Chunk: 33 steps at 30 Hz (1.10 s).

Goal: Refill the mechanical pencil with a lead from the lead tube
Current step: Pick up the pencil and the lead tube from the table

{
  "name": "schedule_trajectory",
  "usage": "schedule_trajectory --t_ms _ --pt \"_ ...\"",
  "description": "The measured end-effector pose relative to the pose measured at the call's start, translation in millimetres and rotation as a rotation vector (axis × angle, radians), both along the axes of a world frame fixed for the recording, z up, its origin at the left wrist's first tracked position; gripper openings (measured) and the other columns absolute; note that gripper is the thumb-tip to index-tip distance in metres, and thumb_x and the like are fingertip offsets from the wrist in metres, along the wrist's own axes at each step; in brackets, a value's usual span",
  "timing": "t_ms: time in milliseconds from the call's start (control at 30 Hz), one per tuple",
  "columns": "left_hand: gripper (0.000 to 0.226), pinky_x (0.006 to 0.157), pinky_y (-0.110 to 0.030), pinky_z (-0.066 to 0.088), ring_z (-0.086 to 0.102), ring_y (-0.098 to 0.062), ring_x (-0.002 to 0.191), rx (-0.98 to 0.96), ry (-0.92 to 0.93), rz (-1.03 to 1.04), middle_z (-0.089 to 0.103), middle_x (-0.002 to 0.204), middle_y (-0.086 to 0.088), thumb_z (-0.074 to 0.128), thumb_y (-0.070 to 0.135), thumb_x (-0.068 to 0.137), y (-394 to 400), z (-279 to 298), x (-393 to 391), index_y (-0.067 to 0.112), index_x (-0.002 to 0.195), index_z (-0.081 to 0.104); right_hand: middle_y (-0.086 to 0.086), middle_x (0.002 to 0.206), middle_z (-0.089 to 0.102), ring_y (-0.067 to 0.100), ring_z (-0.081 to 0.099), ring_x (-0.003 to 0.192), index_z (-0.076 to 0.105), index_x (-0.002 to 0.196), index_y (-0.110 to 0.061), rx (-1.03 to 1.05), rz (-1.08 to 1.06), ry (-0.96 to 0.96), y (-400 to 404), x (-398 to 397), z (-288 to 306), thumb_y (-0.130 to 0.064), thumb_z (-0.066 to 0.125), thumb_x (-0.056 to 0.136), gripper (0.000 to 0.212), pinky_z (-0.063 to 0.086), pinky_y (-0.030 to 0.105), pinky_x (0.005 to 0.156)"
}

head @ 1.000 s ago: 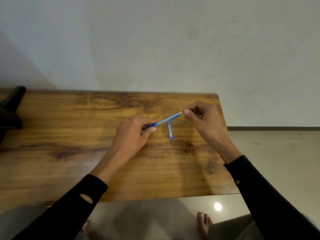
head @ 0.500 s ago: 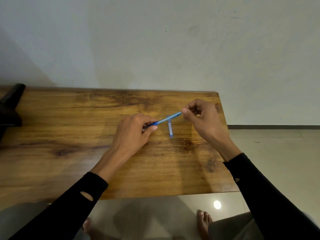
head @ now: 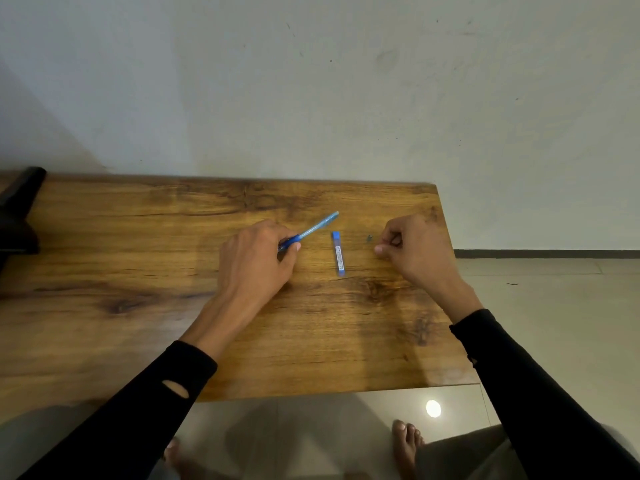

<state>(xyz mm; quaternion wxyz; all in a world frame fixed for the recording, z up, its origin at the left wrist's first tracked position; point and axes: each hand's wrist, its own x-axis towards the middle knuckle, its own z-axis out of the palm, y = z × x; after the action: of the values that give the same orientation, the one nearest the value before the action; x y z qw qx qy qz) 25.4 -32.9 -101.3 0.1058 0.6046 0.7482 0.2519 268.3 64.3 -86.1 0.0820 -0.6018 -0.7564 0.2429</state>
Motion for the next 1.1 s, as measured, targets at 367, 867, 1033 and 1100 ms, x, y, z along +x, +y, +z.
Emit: schedule_trajectory --t_ms 367,867,1033,1100 --pt "0.027 0.074 -0.039 0.058 0.057 -0.014 0.092 -0.073 0.029 0.043 0.057 0.103 0.009 0.072 0.033 0.099 5 -7 5 0.023 0.123 0.079 -0.006 0.077 0.07 -0.004 0.054 0.07 0.071 0.074 -0.021 0.093 -0.16 0.088 -6 -7 11 -0.016 0.084 0.092 0.023 0.033 0.016 0.059" --pt "0.023 0.064 -0.032 0.046 0.053 -0.012 0.085 -0.025 0.049 0.047 0.058 0.098 0.009 0.077 0.032 0.096 7 -10 5 0.023 0.117 0.081 -0.001 0.09 0.045 0.021 0.054 0.078 0.066 0.099 -0.01 0.302 0.021 -0.192 -65 -68 -12 -0.034 0.071 0.099 0.024 0.041 0.035 0.06" --pt "0.027 0.063 -0.031 0.045 0.064 -0.018 0.086 0.019 0.007 0.046 0.059 0.097 0.01 0.077 0.04 0.095 7 -6 5 0.024 0.115 0.082 -0.002 0.081 0.047 0.019 0.045 0.068 0.045 0.081 -0.018 0.261 -0.019 -0.146 -65 -63 -10 -0.019 0.069 0.095 0.028 0.018 0.024 0.051" --pt "0.024 0.059 -0.033 0.049 0.065 -0.016 0.075 0.073 -0.078 0.037 0.061 0.091 0.012 0.077 0.043 0.094 8 -1 4 0.025 0.107 0.084 -0.002 0.08 0.05 0.017 0.045 0.065 0.046 0.08 -0.019 0.273 -0.022 -0.085 -67 -59 -9 -0.017 0.072 0.093 0.029 0.016 0.021 0.052"
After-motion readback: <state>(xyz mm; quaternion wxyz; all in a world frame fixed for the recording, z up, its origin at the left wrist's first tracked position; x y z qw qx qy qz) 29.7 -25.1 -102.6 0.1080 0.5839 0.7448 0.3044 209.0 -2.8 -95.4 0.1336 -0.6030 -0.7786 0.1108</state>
